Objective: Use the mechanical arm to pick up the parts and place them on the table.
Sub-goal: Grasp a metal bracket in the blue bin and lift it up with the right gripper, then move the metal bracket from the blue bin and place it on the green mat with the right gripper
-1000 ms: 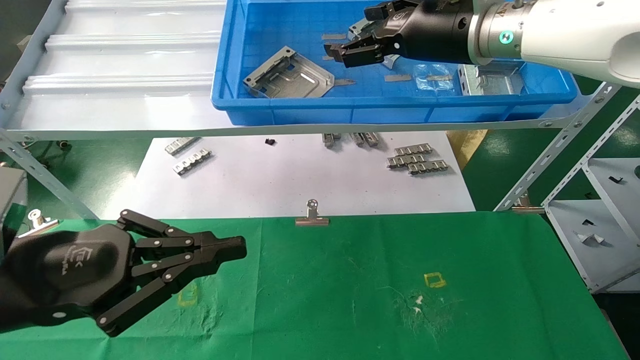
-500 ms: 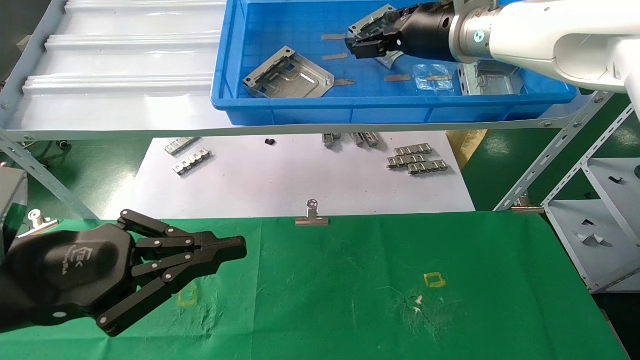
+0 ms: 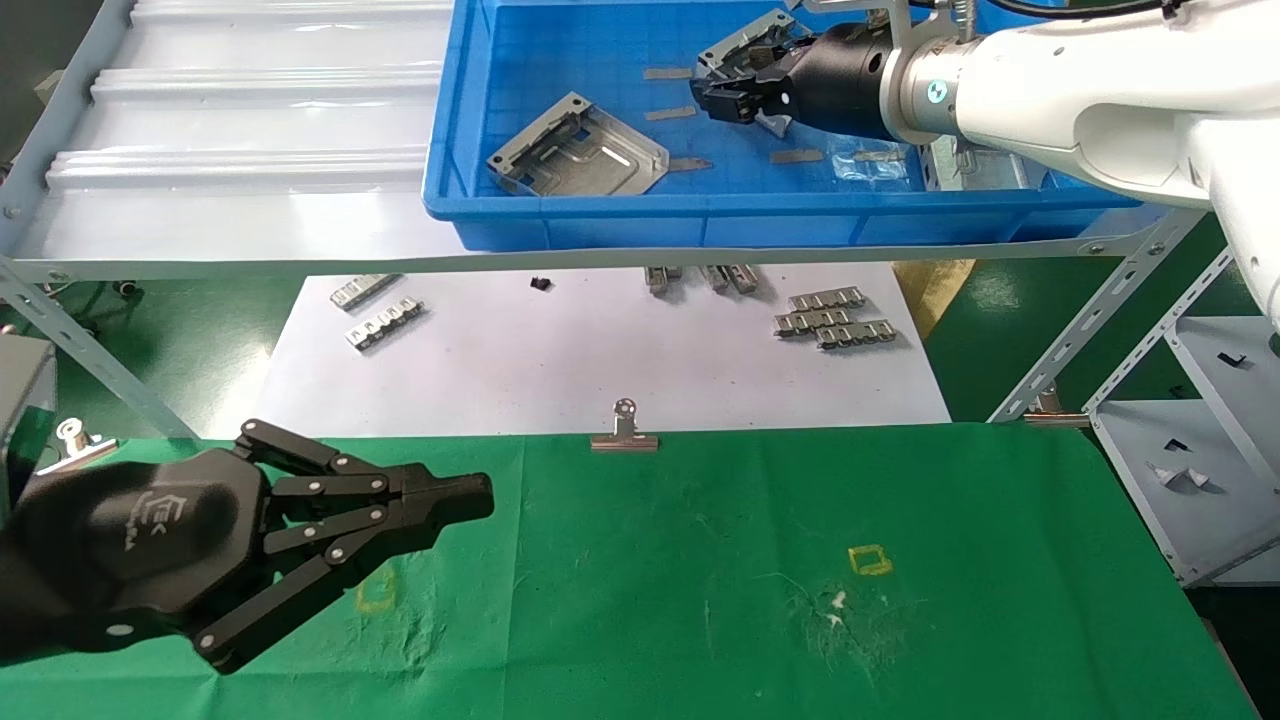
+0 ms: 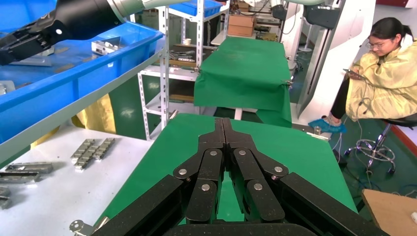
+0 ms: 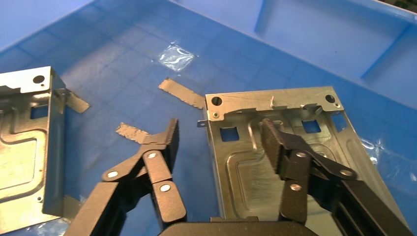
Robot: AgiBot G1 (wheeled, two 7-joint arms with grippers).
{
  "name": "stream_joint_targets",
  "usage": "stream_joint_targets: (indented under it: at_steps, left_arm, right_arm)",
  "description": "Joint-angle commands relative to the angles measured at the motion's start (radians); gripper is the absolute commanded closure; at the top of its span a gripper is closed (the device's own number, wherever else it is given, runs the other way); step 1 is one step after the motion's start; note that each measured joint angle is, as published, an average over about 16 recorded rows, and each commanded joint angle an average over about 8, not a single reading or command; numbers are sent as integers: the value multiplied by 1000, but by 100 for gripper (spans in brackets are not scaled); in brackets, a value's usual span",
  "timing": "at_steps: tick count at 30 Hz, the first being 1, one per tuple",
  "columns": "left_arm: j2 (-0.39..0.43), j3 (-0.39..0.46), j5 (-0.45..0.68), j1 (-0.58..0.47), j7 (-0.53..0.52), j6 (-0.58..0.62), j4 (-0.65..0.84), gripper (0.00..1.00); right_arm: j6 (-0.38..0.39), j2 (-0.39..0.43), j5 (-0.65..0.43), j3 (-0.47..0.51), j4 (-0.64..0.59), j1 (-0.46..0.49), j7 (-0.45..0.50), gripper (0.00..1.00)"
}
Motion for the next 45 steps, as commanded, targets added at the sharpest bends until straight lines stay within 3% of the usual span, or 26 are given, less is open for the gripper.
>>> stream_joint_targets:
  at_steps: [1, 19, 20, 27, 28, 30, 34, 38, 45]
  left_arm:
    - [0, 0, 0, 0, 0, 0, 0, 100]
    - [0, 0, 0, 0, 0, 0, 0, 100]
    - [0, 0, 0, 0, 0, 0, 0, 95]
    - [0, 0, 0, 0, 0, 0, 0, 7]
    - [0, 0, 0, 0, 0, 0, 0, 0]
    - [0, 0, 0, 0, 0, 0, 0, 0]
    - [0, 0, 0, 0, 0, 0, 0, 0]
    - [0, 0, 0, 0, 0, 0, 0, 0]
    - [0, 0, 0, 0, 0, 0, 0, 0]
  right_arm:
    - [11, 0, 3, -10, 6, -4, 16, 100]
    - [28, 1, 13, -127, 56, -12, 61, 100]
    - [29, 2, 13, -133, 56, -10, 60, 100]
    - [14, 7, 33, -156, 52, 26, 56, 100]
    - [6, 9, 38, -156, 52, 35, 52, 100]
    - [-18, 14, 49, -156, 52, 53, 40, 100]
    - [-105, 33, 72, -151, 52, 100, -3, 100]
    - [-251, 71, 105, -137, 61, 150, -61, 100]
    - [-646, 179, 181, -111, 104, 224, -175, 100]
